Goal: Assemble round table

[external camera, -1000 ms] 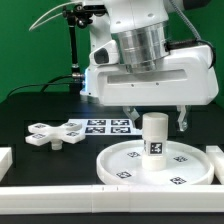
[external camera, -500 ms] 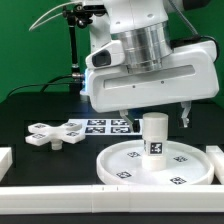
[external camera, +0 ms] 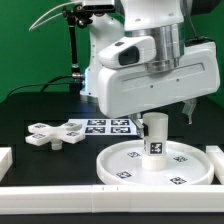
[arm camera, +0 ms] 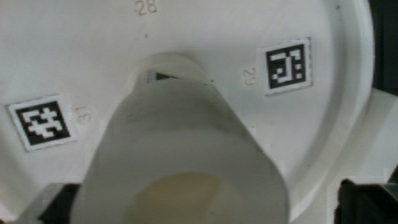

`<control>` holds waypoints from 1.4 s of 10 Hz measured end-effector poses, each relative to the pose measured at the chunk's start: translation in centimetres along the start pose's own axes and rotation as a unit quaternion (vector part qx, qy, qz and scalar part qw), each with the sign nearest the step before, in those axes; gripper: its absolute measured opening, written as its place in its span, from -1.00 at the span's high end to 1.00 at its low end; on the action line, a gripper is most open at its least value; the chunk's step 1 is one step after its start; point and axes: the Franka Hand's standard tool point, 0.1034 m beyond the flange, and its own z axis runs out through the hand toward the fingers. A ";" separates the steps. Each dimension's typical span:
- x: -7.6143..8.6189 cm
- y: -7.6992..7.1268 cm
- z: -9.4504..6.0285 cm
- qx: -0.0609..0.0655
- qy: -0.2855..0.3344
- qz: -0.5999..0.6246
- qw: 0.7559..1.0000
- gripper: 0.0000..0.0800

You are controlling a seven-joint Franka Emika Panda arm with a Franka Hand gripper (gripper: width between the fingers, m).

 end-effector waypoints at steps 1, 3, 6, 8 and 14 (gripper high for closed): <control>-0.1 0.2 0.0 0.000 0.000 -0.029 1.000 -0.62; -0.1 0.4 0.0 0.000 0.000 -0.082 0.997 -0.62; -0.1 0.5 0.1 -0.022 -0.001 -0.250 0.968 -0.62; -0.1 0.2 0.3 -0.034 -0.011 -0.339 0.940 -0.62; -0.4 1.0 0.4 -0.041 -0.027 -0.489 0.871 -0.62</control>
Offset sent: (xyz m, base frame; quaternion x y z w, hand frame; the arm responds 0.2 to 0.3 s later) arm 0.0000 0.0000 0.0000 0.0000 0.0000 -0.1938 0.9810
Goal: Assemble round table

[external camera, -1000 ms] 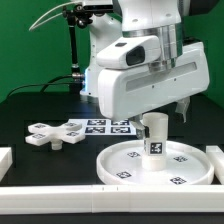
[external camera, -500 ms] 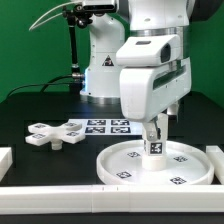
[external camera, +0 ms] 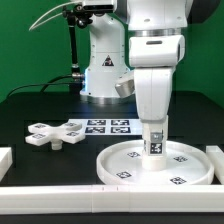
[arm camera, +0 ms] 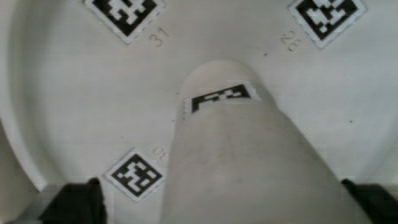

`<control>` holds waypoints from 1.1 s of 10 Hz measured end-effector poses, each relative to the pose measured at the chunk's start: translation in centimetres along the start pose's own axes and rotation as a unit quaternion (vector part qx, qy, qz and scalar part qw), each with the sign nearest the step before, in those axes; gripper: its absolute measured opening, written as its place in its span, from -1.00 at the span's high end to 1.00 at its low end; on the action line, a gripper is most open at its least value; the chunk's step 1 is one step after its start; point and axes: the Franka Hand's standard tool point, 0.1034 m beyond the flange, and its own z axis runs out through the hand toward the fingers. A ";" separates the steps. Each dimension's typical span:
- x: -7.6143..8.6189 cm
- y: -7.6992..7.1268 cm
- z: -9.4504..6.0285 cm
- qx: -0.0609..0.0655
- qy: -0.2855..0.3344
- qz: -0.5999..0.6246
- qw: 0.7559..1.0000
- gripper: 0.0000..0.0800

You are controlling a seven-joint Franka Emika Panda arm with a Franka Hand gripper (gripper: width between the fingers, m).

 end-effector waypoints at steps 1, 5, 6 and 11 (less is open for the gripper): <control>-0.2 0.0 0.0 0.000 -0.003 -0.037 0.999 -0.62; -0.6 0.1 0.1 -0.001 -0.009 -0.103 0.995 -0.62; -0.7 0.1 0.1 -0.001 -0.009 -0.102 0.995 -0.29; -0.7 0.1 0.1 -0.001 -0.010 -0.082 0.997 -0.02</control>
Offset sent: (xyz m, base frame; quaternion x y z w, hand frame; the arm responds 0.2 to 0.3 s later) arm -0.0002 0.0014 0.0004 0.0019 0.0007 -0.1925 0.9813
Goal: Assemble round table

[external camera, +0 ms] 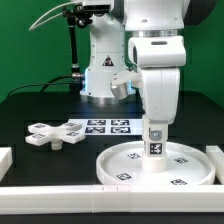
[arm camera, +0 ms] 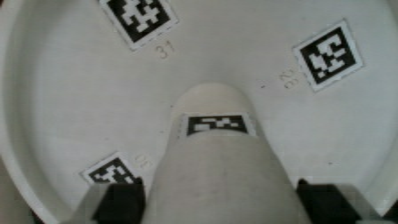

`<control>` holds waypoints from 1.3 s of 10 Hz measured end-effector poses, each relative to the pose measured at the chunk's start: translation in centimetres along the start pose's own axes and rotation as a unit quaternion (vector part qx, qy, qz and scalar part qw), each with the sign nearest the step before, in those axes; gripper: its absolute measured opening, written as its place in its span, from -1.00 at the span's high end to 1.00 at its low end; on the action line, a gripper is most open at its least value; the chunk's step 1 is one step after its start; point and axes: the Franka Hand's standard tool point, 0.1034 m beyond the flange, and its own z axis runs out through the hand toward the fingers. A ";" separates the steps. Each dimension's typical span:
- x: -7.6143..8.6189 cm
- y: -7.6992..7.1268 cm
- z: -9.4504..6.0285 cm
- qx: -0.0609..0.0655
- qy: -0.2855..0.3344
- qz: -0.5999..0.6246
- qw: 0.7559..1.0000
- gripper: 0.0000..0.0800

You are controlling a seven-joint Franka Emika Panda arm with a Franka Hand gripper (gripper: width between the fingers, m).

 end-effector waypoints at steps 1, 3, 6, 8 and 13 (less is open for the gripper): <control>0.0 0.0 0.0 0.000 0.000 0.001 1.000 -0.02; 0.0 -0.4 0.1 0.014 -0.002 0.123 0.992 -0.02; -0.1 -0.5 0.1 0.021 -0.004 0.263 0.965 -0.02; 0.0 -0.5 0.1 0.021 -0.005 0.310 0.950 -0.02; 0.1 -0.5 0.1 0.020 -0.007 0.472 0.881 -0.02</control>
Offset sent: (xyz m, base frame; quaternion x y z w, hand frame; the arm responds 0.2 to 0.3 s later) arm -0.0056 0.0001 -0.0072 0.0660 -0.0070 0.3242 0.9437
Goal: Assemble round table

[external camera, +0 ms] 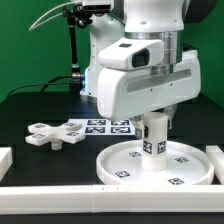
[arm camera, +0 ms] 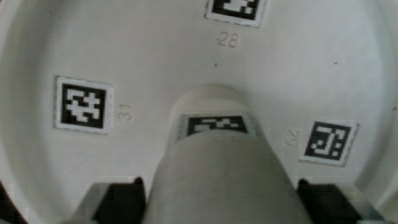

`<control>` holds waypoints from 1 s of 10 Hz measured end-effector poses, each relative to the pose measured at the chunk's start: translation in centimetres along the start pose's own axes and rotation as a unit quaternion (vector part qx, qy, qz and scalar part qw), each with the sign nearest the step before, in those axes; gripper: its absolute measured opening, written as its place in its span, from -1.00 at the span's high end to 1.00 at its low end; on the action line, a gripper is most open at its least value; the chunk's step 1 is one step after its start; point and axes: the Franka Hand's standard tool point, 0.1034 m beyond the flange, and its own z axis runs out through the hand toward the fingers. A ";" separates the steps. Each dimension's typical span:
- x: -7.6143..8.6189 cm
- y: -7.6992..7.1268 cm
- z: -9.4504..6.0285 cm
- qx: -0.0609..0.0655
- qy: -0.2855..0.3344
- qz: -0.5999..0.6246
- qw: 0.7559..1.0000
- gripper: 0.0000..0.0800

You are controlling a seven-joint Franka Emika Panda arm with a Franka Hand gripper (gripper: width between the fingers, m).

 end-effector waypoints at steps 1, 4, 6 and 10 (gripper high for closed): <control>0.0 0.0 0.0 0.001 -0.001 0.060 0.998 -0.02; -0.2 0.1 0.1 0.018 0.002 0.217 0.976 -0.02; -0.2 0.1 0.1 0.024 0.003 0.287 0.958 -0.02; -0.2 0.0 0.1 0.029 0.001 0.389 0.921 -0.02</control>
Offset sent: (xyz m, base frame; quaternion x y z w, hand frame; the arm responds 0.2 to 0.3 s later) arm -0.0074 0.0006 -0.0029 0.0327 -0.0011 0.2921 0.9558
